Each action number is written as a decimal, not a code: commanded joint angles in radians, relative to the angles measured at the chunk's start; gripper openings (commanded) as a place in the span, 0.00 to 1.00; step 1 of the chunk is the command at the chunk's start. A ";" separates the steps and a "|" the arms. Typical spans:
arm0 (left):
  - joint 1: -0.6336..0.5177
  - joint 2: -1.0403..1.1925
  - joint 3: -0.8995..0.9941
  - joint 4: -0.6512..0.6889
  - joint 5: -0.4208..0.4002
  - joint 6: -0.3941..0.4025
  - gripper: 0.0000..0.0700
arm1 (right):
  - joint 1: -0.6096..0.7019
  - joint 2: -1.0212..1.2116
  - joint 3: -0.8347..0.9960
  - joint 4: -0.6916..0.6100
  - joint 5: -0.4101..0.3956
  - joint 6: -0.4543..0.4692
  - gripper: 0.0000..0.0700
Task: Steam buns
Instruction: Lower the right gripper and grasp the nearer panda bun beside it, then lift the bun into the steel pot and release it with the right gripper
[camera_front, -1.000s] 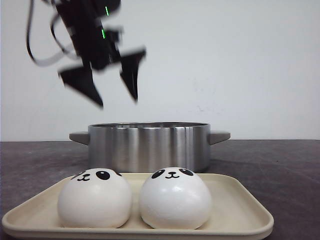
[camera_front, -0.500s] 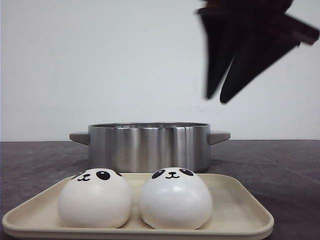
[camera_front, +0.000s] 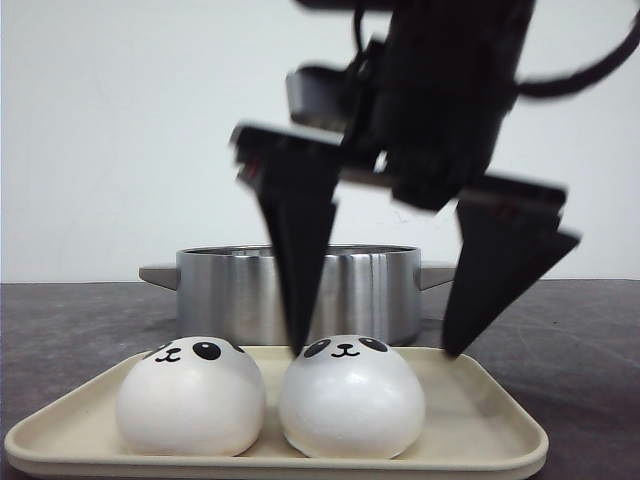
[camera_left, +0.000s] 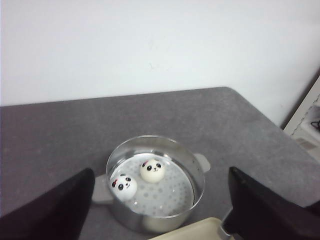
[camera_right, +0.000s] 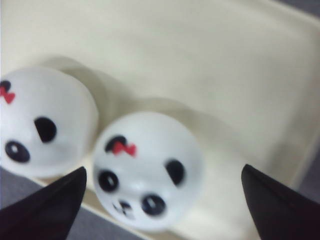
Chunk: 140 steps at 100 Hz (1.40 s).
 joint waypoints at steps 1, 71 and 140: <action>-0.006 0.010 0.017 -0.008 0.001 0.011 0.73 | 0.012 0.035 0.015 0.026 -0.014 0.017 0.89; -0.006 0.012 0.016 -0.044 0.001 0.014 0.73 | 0.050 -0.076 0.145 -0.019 0.016 -0.012 0.00; -0.006 0.071 0.016 0.009 0.001 0.013 0.73 | -0.248 0.106 0.570 -0.062 0.124 -0.323 0.00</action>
